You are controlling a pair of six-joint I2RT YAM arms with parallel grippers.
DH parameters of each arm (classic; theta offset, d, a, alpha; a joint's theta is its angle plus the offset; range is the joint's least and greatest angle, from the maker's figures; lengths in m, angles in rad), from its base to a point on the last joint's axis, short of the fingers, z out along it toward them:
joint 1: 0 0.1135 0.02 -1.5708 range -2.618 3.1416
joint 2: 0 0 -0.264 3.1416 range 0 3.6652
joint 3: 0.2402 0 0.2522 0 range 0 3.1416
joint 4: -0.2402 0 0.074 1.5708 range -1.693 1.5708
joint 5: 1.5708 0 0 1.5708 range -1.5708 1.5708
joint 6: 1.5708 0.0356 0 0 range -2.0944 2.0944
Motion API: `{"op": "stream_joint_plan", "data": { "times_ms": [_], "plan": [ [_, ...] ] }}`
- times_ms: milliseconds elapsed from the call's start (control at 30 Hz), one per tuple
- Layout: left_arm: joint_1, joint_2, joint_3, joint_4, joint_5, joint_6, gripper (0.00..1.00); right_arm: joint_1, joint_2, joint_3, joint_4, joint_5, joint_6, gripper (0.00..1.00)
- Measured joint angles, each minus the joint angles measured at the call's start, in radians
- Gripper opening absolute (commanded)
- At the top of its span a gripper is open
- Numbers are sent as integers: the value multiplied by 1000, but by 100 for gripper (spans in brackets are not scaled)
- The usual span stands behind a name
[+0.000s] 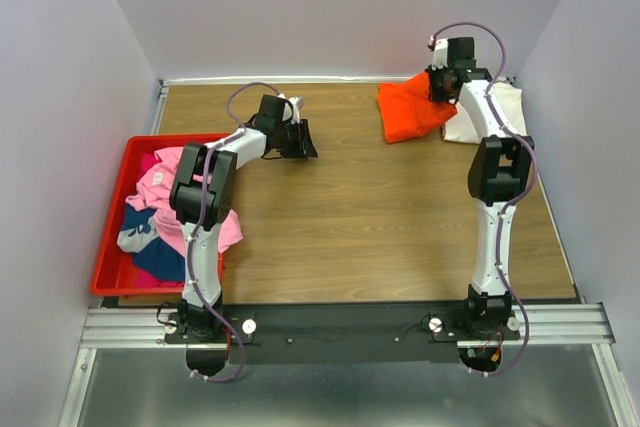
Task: Fold and stack the t-shirts
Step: Neatly place the folded tshirt to the corner
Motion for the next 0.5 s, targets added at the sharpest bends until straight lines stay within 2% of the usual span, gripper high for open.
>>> {"op": "stream_joint_plan", "data": {
  "times_ms": [500],
  "plan": [
    [0,0,-17,14,-3,0,47,-54,-45,31,-29,19,-46,0]
  ]
}}
